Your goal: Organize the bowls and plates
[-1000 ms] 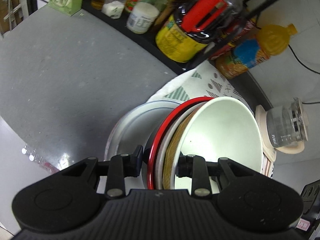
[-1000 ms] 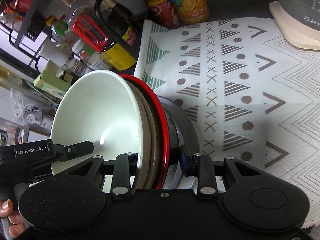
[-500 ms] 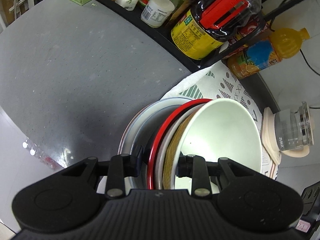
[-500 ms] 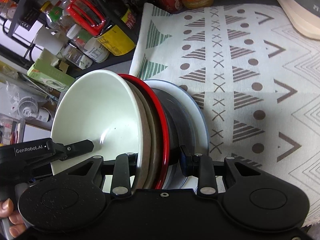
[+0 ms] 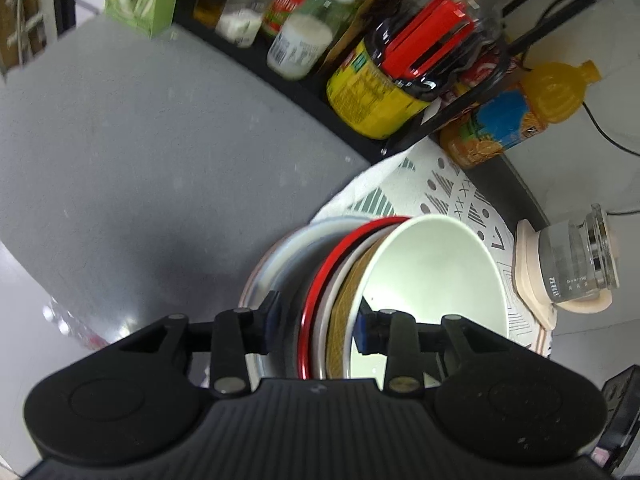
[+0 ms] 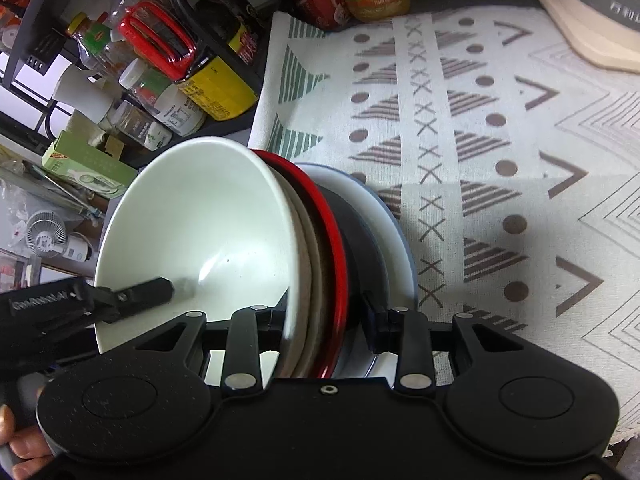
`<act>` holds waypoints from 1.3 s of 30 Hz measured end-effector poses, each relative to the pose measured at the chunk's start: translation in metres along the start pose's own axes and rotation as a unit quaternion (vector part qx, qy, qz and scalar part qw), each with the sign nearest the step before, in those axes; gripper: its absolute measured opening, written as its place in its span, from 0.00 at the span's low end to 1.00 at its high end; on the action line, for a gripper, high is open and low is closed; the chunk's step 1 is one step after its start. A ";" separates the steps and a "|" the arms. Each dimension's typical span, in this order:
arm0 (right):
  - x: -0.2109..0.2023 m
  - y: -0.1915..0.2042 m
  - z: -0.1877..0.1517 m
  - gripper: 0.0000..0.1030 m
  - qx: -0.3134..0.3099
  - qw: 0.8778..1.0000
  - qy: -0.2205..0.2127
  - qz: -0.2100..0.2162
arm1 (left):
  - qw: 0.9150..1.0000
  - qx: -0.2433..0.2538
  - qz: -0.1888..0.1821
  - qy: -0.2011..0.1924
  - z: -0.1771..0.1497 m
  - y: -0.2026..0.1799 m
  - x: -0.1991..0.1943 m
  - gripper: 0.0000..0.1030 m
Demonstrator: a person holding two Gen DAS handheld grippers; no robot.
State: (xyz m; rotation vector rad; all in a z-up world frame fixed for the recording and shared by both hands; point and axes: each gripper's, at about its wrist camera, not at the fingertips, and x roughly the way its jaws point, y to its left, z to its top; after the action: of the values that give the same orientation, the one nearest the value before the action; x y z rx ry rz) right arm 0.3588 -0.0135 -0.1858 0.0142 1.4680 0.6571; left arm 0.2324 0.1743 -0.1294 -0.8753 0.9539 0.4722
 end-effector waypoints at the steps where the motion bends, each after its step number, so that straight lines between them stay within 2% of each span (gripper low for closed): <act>1: -0.003 0.003 -0.001 0.35 -0.006 1.000 -0.008 -0.005 | 1.000 0.007 0.002 -0.002 0.001 -0.001 -0.003 0.35; 6: -0.018 0.008 -0.002 0.51 0.004 0.999 -0.041 -0.019 | 0.999 0.035 -0.007 -0.013 0.006 -0.003 -0.017 0.43; 8: -0.026 0.010 -0.003 0.61 0.011 0.998 -0.062 -0.027 | 0.999 0.051 -0.007 -0.018 0.007 -0.003 -0.023 0.55; 9: -0.031 0.010 -0.005 0.63 0.016 0.997 -0.074 -0.032 | 0.998 0.059 -0.007 -0.023 0.007 -0.003 -0.027 0.58; 11: -0.038 0.011 -0.008 0.69 0.026 0.994 -0.094 -0.045 | 0.997 0.074 -0.007 -0.032 0.008 -0.002 -0.033 0.72; 13: -0.045 0.010 -0.014 0.74 0.040 0.991 -0.113 -0.052 | 0.996 0.085 -0.012 -0.038 0.008 0.000 -0.040 0.76; 14: -0.049 0.010 -0.018 0.78 0.048 0.990 -0.122 -0.055 | 0.995 0.091 -0.018 -0.039 0.009 0.001 -0.043 0.76; 20: -0.074 0.010 -0.048 0.85 0.081 0.978 -0.175 -0.084 | 0.988 0.145 -0.040 -0.047 0.009 0.003 -0.058 0.81; 26: -0.110 0.007 -0.081 0.96 0.107 0.966 -0.215 -0.099 | 0.983 0.168 -0.063 -0.045 0.011 0.007 -0.071 0.82; 31: -0.138 -0.002 -0.102 0.99 0.121 0.954 -0.245 -0.123 | 0.975 0.207 -0.070 -0.044 0.007 -0.001 -0.081 0.83; 34: -0.153 -0.009 -0.115 0.99 0.132 0.947 -0.263 -0.131 | 0.969 0.232 -0.076 -0.048 0.001 -0.006 -0.087 0.84; 36: -0.160 -0.012 -0.122 0.99 0.137 0.942 -0.272 -0.139 | 0.961 0.259 -0.083 -0.053 -0.005 -0.011 -0.093 0.89; 39: -0.170 -0.019 -0.133 1.00 0.147 0.936 -0.286 -0.146 | 0.952 0.286 -0.089 -0.067 -0.017 -0.016 -0.105 0.91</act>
State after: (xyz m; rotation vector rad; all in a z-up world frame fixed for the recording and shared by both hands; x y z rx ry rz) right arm 0.2512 -0.1504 -0.0569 0.2007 0.9611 0.1575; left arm 0.1806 0.1529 -0.0373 -0.3903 0.8147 0.0831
